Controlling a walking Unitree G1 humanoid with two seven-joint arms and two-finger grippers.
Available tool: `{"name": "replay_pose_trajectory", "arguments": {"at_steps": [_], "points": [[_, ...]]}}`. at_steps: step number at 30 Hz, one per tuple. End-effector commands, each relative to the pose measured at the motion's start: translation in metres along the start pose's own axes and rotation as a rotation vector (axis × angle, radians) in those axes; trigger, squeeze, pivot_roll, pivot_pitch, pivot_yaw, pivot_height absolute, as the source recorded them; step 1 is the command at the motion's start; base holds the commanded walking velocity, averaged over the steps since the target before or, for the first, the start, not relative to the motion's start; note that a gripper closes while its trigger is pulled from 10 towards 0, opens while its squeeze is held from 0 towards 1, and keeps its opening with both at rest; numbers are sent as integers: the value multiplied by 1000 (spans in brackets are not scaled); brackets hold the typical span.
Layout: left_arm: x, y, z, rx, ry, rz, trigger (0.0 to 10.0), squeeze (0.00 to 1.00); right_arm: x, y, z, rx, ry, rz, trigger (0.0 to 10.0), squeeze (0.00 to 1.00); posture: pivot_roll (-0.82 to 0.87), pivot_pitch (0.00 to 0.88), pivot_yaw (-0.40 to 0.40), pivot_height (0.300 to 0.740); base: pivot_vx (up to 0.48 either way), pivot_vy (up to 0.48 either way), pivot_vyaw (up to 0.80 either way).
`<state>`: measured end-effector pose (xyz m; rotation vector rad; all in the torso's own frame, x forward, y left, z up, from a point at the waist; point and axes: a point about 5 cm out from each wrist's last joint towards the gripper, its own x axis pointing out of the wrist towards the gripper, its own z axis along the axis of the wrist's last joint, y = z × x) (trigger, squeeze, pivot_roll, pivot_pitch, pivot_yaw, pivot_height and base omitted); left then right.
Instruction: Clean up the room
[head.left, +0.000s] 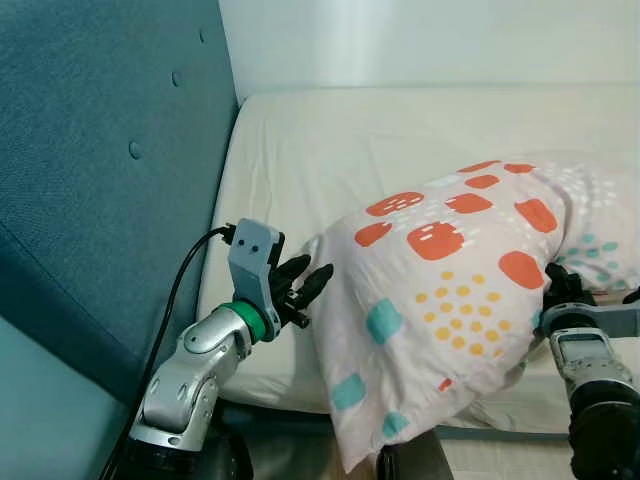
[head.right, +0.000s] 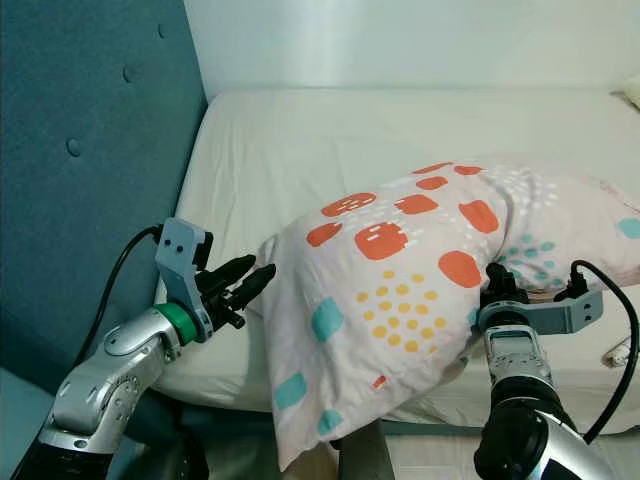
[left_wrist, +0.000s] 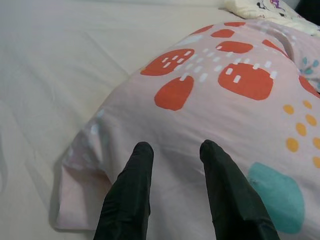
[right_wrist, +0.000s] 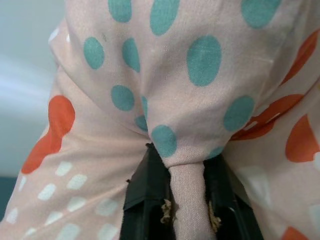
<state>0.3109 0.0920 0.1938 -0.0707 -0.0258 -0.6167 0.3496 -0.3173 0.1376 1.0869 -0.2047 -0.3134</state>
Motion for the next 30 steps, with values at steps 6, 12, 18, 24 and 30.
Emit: {"name": "replay_pose_trajectory", "arguments": {"at_steps": [6,12,18,24,30], "points": [[-4,8,10,-1,-31,48,10000,0,15,39,13,-334,-5,92,0,0,-30,163,90,571,0,0,0],[-17,15,31,15,-93,46,10000,0,31,132,-1,-827,18,403,0,0,-20,155,70,571,0,0,0],[-28,14,29,41,-82,24,10000,0,19,212,-55,-1172,66,793,0,0,-12,149,61,571,0,0,0],[-31,15,32,29,-102,53,10000,0,0,254,-84,-1277,57,1065,0,0,3,143,51,571,0,0,0],[-38,27,55,-34,-204,77,10000,0,-11,286,-64,-1340,-67,1254,0,0,-16,150,50,571,0,0,0]]}}
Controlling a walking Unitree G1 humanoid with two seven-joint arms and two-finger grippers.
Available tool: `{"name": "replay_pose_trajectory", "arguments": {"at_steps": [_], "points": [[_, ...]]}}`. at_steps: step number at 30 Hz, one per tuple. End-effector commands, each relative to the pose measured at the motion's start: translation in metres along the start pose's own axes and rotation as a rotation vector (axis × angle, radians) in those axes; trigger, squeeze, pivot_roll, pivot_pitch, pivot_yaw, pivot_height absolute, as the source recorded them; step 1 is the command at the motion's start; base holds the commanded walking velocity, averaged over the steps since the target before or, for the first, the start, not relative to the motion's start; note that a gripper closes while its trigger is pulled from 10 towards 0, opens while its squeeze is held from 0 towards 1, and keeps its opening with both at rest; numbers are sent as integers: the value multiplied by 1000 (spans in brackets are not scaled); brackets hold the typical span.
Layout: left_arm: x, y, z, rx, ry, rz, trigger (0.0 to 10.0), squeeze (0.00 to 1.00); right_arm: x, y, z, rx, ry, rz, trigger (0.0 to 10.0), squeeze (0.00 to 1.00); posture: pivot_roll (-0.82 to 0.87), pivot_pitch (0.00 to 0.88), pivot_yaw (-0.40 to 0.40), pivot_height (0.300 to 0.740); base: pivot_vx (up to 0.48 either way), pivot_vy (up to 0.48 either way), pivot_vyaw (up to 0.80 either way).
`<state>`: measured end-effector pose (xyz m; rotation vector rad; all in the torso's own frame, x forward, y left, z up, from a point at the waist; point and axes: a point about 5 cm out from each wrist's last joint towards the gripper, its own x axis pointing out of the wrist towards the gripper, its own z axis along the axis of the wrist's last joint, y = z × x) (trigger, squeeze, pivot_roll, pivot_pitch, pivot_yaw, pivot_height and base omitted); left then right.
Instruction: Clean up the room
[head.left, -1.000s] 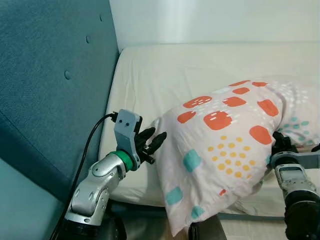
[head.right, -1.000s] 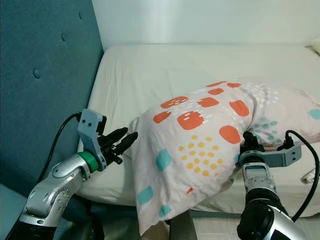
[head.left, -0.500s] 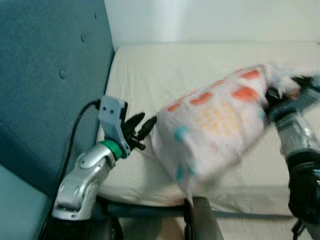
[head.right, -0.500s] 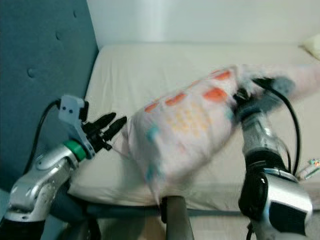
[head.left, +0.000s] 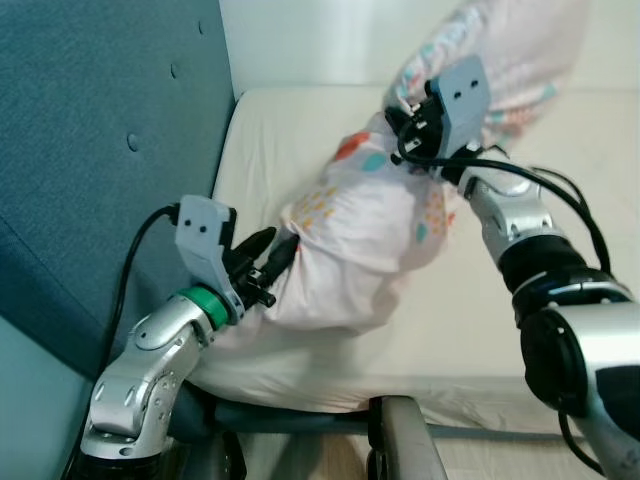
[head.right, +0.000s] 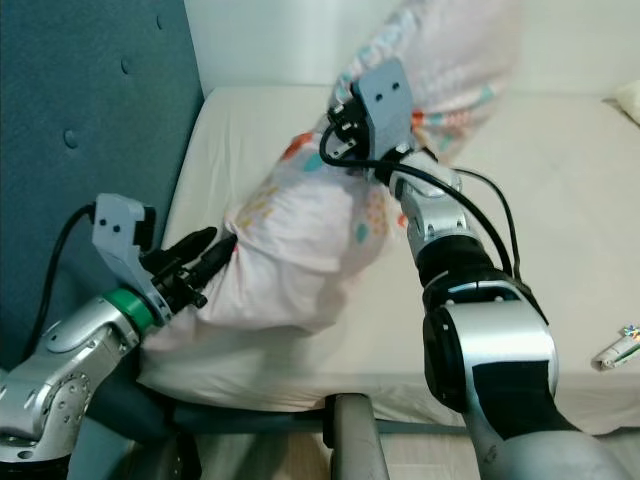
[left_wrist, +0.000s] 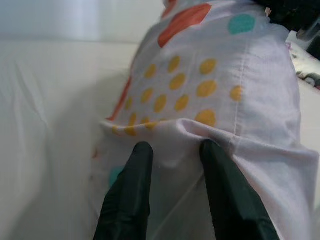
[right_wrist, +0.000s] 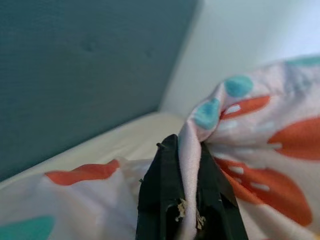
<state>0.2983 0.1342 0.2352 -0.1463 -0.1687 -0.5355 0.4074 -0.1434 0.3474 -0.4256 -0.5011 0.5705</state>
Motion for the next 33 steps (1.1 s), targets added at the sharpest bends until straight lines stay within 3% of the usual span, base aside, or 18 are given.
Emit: {"name": "replay_pose_trajectory", "arguments": {"at_steps": [1,4,7,12,15,19,21,23,26,27,29,30,31,32,33], "points": [[-4,6,21,-28,-88,-9,10000,0,0,-8,21,-88,-72,62,0,0,-26,152,51,571,0,0,0],[-8,12,54,-71,-214,-81,10000,0,-13,-25,29,-103,-91,96,0,0,-36,153,51,571,0,0,0],[-10,16,84,-127,-327,-153,10000,0,-21,-47,48,36,-172,105,0,0,-64,151,57,571,0,0,0],[-13,18,104,-179,-415,-197,10000,0,-24,-58,62,108,-237,107,0,0,-75,148,56,571,0,0,0],[-17,21,129,-241,-521,-235,10000,0,-27,-72,83,217,-349,82,0,0,-77,145,52,571,0,0,0],[-18,22,133,-260,-529,-242,10000,0,-29,-77,95,293,-421,119,0,0,-76,144,52,571,0,0,0],[-18,20,130,-272,-513,-242,10000,0,-31,-79,95,289,-401,129,0,0,-71,145,46,571,0,0,0],[-19,19,126,-283,-500,-237,10000,0,-33,-80,90,261,-354,129,0,0,-71,145,46,571,0,0,0],[-17,18,120,-305,-476,-224,10000,0,-38,-83,65,233,-223,0,0,0,-81,144,42,571,0,0,0],[-17,18,120,-305,-476,-224,10000,0,-38,-83,65,233,-223,0,0,0,-81,144,42,571,0,0,0],[-15,15,116,-317,-461,-223,10000,0,-41,-81,40,226,-107,-90,0,0,-77,146,38,571,0,0,0],[-11,10,110,-323,-432,-222,10000,0,-45,-72,14,253,-40,-145,0,0,-66,150,39,571,0,0,0],[-11,8,107,-324,-418,-219,10000,0,-46,-68,7,255,-22,-153,0,0,-66,150,39,571,0,0,0],[-10,7,105,-317,-402,-217,10000,0,-46,-65,2,276,-28,-154,7765,0,-63,151,42,571,0,0,0],[-10,6,101,-305,-381,-216,10000,0,-46,-62,-2,294,-35,-158,10000,0,-63,152,43,571,0,0,0]]}}
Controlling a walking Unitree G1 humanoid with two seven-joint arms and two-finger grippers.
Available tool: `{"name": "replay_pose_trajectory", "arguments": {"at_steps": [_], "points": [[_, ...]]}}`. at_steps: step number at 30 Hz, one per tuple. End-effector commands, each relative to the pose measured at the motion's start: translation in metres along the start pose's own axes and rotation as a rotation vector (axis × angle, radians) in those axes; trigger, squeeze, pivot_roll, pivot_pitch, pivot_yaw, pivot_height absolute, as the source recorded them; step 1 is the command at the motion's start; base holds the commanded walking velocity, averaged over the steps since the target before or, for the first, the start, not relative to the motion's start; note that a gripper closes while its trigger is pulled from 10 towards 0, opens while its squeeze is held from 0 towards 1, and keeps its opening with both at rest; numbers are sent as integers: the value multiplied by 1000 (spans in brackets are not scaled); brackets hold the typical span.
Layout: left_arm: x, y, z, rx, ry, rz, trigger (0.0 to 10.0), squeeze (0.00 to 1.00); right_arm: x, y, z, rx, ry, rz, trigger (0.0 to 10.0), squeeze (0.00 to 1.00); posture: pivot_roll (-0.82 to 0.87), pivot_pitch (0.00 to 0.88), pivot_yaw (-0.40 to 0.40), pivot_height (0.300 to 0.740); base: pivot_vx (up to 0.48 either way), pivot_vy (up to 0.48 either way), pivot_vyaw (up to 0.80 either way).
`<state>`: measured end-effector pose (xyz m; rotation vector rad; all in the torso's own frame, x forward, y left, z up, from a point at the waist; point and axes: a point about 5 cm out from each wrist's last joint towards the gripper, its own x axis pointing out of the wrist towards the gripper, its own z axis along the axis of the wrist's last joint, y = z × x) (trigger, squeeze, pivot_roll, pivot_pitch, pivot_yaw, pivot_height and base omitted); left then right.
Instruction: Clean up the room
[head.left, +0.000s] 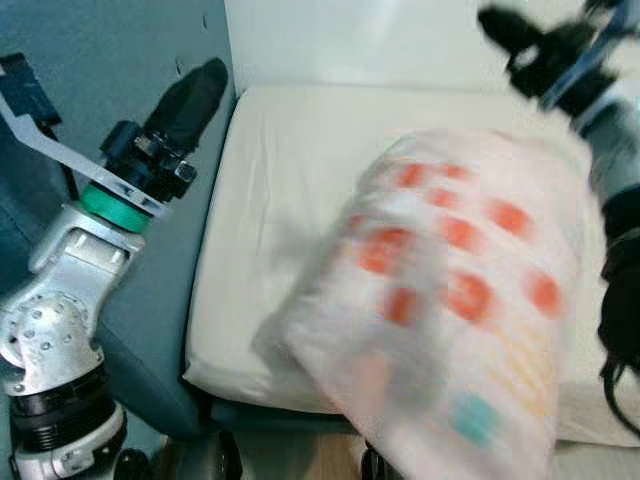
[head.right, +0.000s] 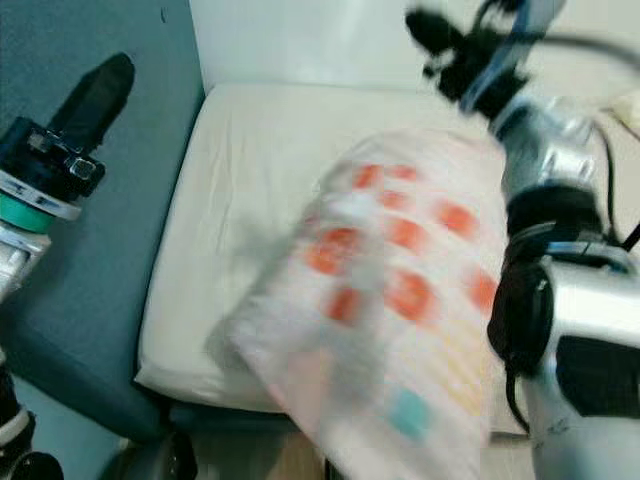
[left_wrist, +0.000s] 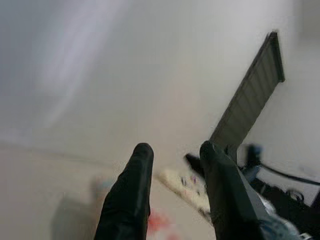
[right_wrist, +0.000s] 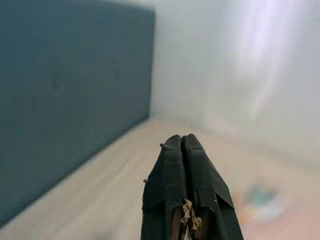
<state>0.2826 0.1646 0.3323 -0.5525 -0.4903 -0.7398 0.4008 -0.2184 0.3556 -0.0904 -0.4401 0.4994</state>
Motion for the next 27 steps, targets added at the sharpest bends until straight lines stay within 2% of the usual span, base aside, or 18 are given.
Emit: {"name": "replay_pose_trajectory", "arguments": {"at_steps": [1,3,5,7,10,11,12,13,15,16,17,19,20,21,23,25,26,27], "points": [[-3,-2,-6,33,49,2,10000,0,1,0,5,1,-34,-10,10000,0,-62,154,44,571,0,0,0],[-11,4,-31,162,206,42,10000,0,-10,0,-21,91,-45,-97,10000,0,-61,158,52,571,0,0,0],[-15,8,-44,223,279,60,10000,0,-18,-1,-37,132,-41,-156,10000,0,-61,160,55,571,0,0,0],[-16,9,-50,240,309,68,10000,0,-22,-1,-44,149,-34,-187,10000,0,-61,160,55,571,0,0,0],[-22,13,-73,344,384,115,10000,0,-45,5,-78,191,-33,-268,10000,0,-68,157,62,571,0,0,0],[-22,13,-73,344,384,115,10000,0,-45,5,-78,191,-33,-268,10000,0,-68,157,62,571,0,0,0],[-24,8,-83,373,403,105,10000,0,-66,10,-86,127,-64,-311,10000,0,-83,157,70,571,0,0,0],[-24,8,-83,373,403,105,10000,0,-66,10,-86,127,-64,-311,10000,0,-83,157,70,571,0,0,0],[-25,-1,-90,366,414,68,10000,0,-97,4,-85,14,-79,-433,10000,0,-96,157,73,571,0,0,0],[-25,-1,-90,366,414,68,10000,0,-97,4,-85,14,-79,-433,10000,0,-96,157,73,571,0,0,0],[-25,-3,-93,370,418,52,10000,0,-108,0,-84,-11,-79,-489,10000,0,-96,157,73,571,0,0,0],[-21,-4,-101,383,421,44,10000,0,-156,-19,-90,-85,-28,-722,10000,0,-121,154,84,571,0,0,0],[-21,-4,-101,383,421,44,10000,0,-156,-19,-90,-85,-28,-722,10000,0,-121,154,84,571,0,0,0],[-15,-3,-107,390,414,47,10000,0,-201,-34,-100,-142,50,-895,10000,0,-132,150,93,571,0,0,0],[-15,-3,-107,390,414,47,10000,0,-201,-34,-100,-142,50,-895,10000,0,-132,150,93,571,0,0,0],[-10,0,-110,411,407,45,10000,0,-237,-46,-113,-186,150,-1015,10000,0,-131,146,94,571,0,0,0],[-10,0,-110,411,407,45,10000,0,-237,-46,-113,-186,150,-1015,10000,0,-131,146,94,571,0,0,0],[-8,2,-111,432,401,55,10000,0,-269,-52,-128,-160,289,-1137,10000,0,-128,143,95,571,0,0,0]]}}
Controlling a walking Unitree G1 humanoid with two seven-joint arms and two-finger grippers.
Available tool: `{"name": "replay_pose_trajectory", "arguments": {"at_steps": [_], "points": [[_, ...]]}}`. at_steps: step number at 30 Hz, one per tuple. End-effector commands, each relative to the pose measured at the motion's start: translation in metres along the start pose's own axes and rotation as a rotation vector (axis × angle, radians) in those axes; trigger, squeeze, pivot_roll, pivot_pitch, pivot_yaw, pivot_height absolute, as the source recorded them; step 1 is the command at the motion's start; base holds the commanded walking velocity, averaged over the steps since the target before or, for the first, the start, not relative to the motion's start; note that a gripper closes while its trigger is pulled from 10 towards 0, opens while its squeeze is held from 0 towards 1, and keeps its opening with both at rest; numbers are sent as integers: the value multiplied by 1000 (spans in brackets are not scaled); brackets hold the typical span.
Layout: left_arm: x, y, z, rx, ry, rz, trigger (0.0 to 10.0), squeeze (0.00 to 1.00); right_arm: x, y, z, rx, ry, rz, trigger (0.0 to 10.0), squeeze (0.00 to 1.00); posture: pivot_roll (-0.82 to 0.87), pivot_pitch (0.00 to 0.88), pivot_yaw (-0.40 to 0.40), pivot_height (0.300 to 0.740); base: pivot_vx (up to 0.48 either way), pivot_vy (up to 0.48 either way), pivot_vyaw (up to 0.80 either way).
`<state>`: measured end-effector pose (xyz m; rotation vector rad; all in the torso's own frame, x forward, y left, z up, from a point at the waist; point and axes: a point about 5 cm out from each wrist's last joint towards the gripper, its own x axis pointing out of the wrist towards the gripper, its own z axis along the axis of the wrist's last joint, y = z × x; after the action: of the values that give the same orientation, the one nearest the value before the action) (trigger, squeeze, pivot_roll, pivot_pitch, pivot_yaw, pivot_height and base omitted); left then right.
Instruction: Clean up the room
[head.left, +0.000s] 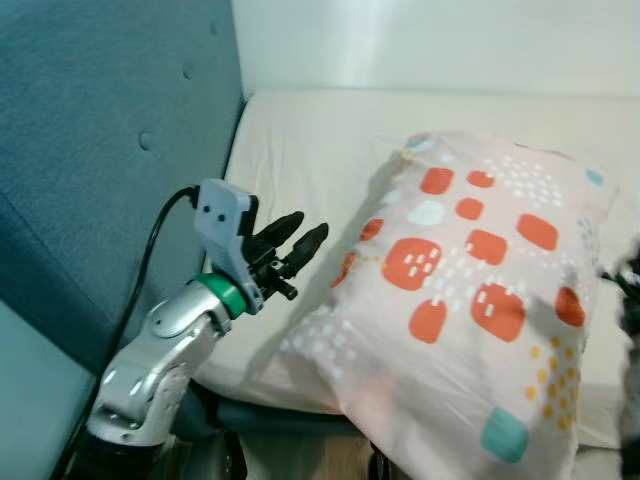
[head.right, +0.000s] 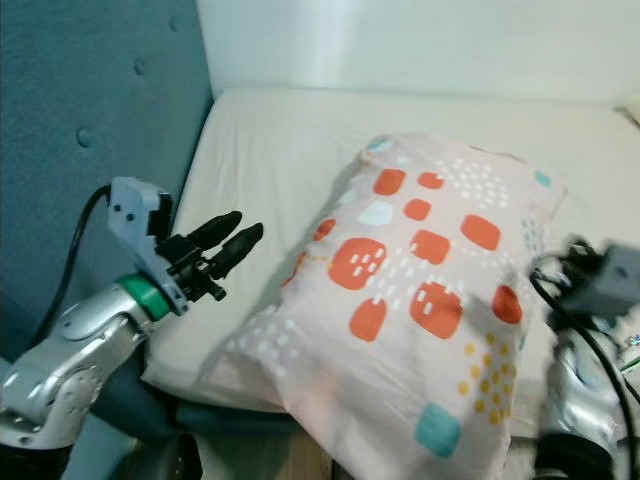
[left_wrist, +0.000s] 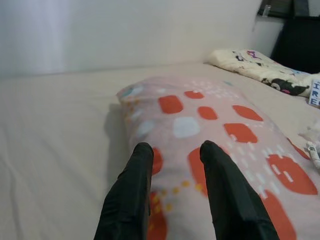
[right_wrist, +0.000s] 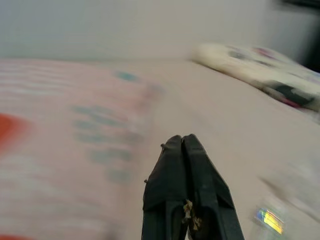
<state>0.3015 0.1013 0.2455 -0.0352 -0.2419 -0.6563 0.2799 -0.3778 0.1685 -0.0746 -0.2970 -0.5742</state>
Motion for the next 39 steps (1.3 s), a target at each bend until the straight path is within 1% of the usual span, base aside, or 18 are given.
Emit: {"name": "replay_pose_trajectory", "arguments": {"at_steps": [1,5,8,14,15,17,19,21,23,26,28,30,31,32,35,37,38,39], "points": [[1,0,-3,27,4,7,10000,0,-10,-18,-20,-22,108,-85,10000,0,-128,143,95,571,0,0,0],[2,6,-2,31,0,54,10000,0,-33,-25,-65,-23,388,-172,10000,0,-100,140,105,571,0,0,0],[-2,10,-2,46,7,70,10000,0,-46,-2,-92,81,584,-108,10000,0,-77,141,112,571,0,0,0],[-4,14,-2,49,8,95,10000,0,-48,30,-102,119,692,32,10000,0,-47,142,120,571,0,0,0],[-5,15,0,53,5,102,10000,0,-37,52,-94,112,662,149,10000,0,-34,141,122,571,0,0,0],[-5,16,0,53,4,106,10000,0,-31,65,-87,110,631,212,10000,0,-32,141,122,571,0,0,0],[-5,18,1,49,3,117,10000,0,-12,108,-62,140,512,410,10000,0,-31,142,123,571,0,0,0],[-5,19,1,48,2,119,10000,0,-8,116,-56,149,487,444,10000,0,-31,142,123,571,0,0,0],[-5,19,2,44,2,118,10000,0,9,157,-18,205,331,601,10000,0,-36,144,128,571,0,0,0],[-4,19,2,42,3,115,10000,0,16,176,3,223,247,673,10000,0,-36,144,128,571,0,0,0],[-3,18,1,37,4,107,10000,0,25,225,62,235,31,842,10000,0,-47,143,139,571,0,0,0],[-2,18,1,35,5,104,10000,0,25,241,83,234,-42,897,10000,0,-48,142,141,571,0,0,0],[-1,19,1,34,5,103,10000,0,19,264,109,231,-131,986,10000,0,-51,137,147,571,0,0,0],[-1,19,1,34,5,103,10000,0,19,264,109,231,-131,986,10000,0,-51,137,147,571,0,0,0],[2,26,7,21,-14,122,10000,0,-21,328,163,223,-318,1306,10000,0,-52,129,155,571,0,0,0],[3,30,12,15,-37,140,10000,0,-42,345,168,219,-346,1435,10000,0,-52,129,155,571,0,0,0],[3,36,22,13,-80,165,10000,0,-71,363,168,214,-376,1603,10000,0,-37,129,145,571,0,0,0],[3,36,22,13,-80,165,10000,0,-71,363,168,214,-376,1603,10000,0,-37,129,145,571,0,0,0]]}}
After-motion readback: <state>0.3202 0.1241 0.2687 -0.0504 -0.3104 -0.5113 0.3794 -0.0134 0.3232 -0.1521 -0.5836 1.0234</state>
